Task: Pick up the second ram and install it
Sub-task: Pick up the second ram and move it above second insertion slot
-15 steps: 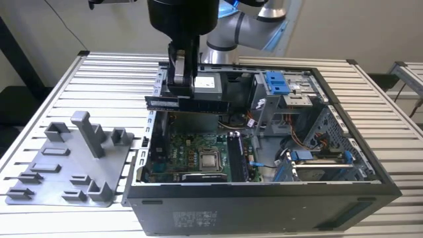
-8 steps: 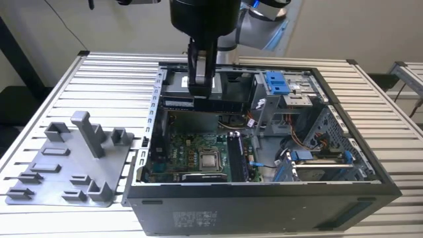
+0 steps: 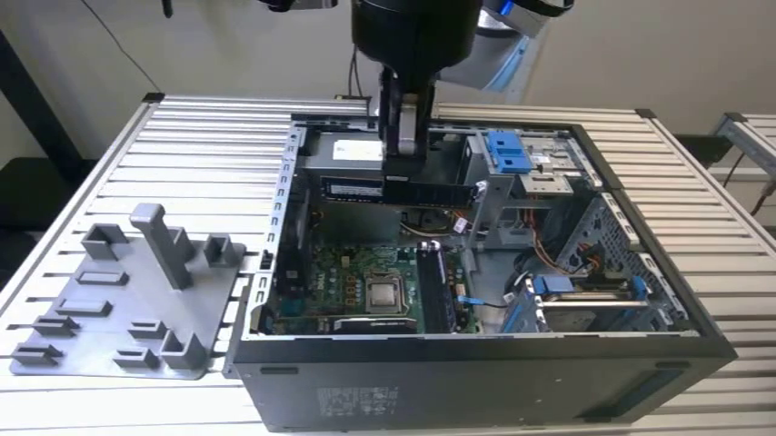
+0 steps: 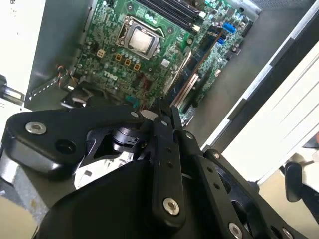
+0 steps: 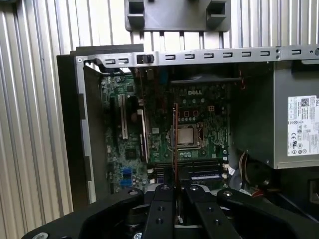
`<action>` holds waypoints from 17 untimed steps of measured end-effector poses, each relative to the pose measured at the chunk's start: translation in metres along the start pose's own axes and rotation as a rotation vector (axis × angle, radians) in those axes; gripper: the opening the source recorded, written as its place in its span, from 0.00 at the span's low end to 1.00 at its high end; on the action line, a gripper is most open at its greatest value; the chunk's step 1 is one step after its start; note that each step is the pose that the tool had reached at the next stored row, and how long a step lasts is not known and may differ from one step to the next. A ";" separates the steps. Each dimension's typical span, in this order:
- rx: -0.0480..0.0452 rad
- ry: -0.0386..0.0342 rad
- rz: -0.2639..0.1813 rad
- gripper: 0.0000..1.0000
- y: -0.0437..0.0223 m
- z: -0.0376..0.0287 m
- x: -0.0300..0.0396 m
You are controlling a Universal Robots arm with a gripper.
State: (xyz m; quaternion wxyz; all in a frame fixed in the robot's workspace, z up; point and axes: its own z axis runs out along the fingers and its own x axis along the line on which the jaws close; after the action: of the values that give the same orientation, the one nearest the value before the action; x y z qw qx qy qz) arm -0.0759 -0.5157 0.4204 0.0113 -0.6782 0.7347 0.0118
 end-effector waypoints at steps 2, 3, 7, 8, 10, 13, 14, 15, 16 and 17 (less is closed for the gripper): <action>-0.0001 -0.0001 -0.005 0.14 -0.0049 0.0000 -0.0004; -0.0002 -0.0001 -0.008 0.14 -0.0071 0.0001 -0.0006; -0.0008 0.0000 -0.025 0.14 -0.0140 0.0000 -0.0011; -0.0010 0.0001 -0.030 0.14 -0.0156 0.0000 -0.0013; -0.0012 0.0001 -0.038 0.14 -0.0190 0.0000 -0.0015; -0.0016 0.0001 -0.048 0.14 -0.0240 0.0000 -0.0019; -0.0017 0.0002 -0.051 0.14 -0.0258 0.0000 -0.0021; -0.0017 0.0001 -0.053 0.14 -0.0275 0.0000 -0.0022; -0.0018 0.0001 -0.055 0.14 -0.0293 0.0000 -0.0023; -0.0019 0.0001 -0.057 0.14 -0.0313 0.0000 -0.0025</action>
State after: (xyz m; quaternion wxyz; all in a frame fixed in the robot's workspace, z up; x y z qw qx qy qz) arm -0.0445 -0.5157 0.4204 0.0110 -0.6991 0.7149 0.0122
